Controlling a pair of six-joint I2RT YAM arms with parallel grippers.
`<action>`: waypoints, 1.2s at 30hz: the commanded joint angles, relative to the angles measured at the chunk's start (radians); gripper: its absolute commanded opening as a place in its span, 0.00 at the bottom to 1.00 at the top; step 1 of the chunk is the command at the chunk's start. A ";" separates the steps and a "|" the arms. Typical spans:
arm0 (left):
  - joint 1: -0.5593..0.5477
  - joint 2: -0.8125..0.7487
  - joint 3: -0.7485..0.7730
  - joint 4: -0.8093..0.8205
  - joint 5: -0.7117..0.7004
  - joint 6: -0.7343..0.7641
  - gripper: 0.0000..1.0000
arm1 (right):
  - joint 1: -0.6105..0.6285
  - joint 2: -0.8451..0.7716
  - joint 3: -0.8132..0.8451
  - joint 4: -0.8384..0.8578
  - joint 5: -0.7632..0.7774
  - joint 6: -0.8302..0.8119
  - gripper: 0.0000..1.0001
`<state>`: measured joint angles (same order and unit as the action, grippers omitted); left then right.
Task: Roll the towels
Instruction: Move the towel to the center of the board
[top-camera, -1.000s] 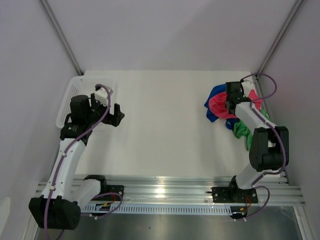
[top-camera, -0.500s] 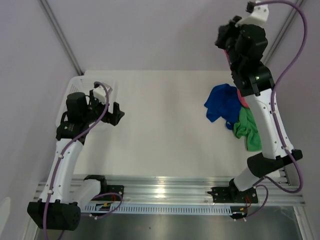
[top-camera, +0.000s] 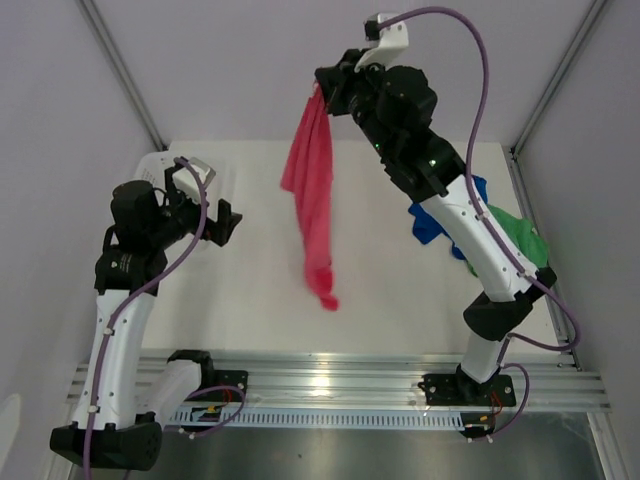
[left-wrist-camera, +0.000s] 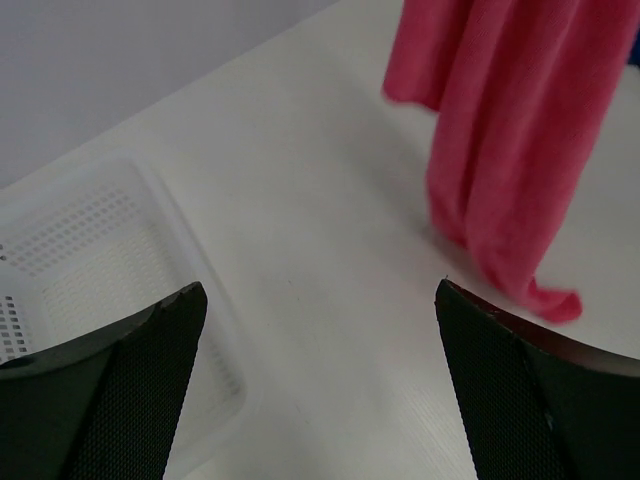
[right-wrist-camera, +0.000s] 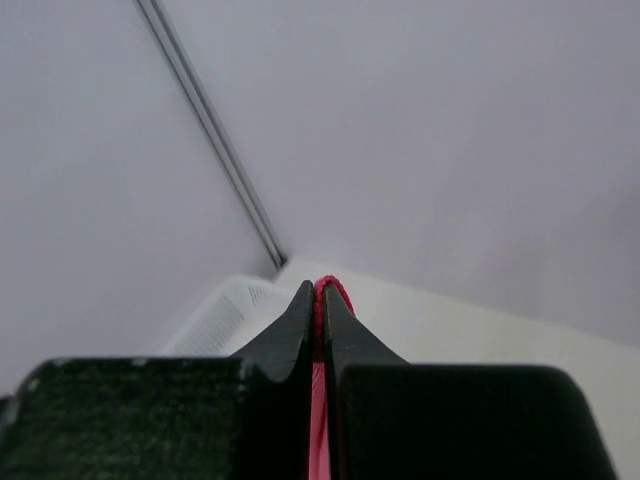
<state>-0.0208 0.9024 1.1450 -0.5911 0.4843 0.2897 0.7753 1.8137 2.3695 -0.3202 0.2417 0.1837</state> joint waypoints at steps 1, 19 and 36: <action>0.009 0.001 0.016 -0.006 -0.006 0.020 0.99 | 0.007 -0.071 -0.227 0.069 -0.007 0.051 0.00; -0.106 0.322 -0.091 -0.082 -0.102 0.163 0.86 | -0.059 -0.457 -1.214 0.024 -0.038 0.261 0.00; -0.357 0.751 -0.173 -0.070 -0.429 0.210 0.67 | -0.123 -0.697 -1.481 0.030 -0.013 0.312 0.00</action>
<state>-0.3592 1.6184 0.9573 -0.6636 0.0944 0.4778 0.6605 1.1538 0.8783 -0.3111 0.2054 0.4824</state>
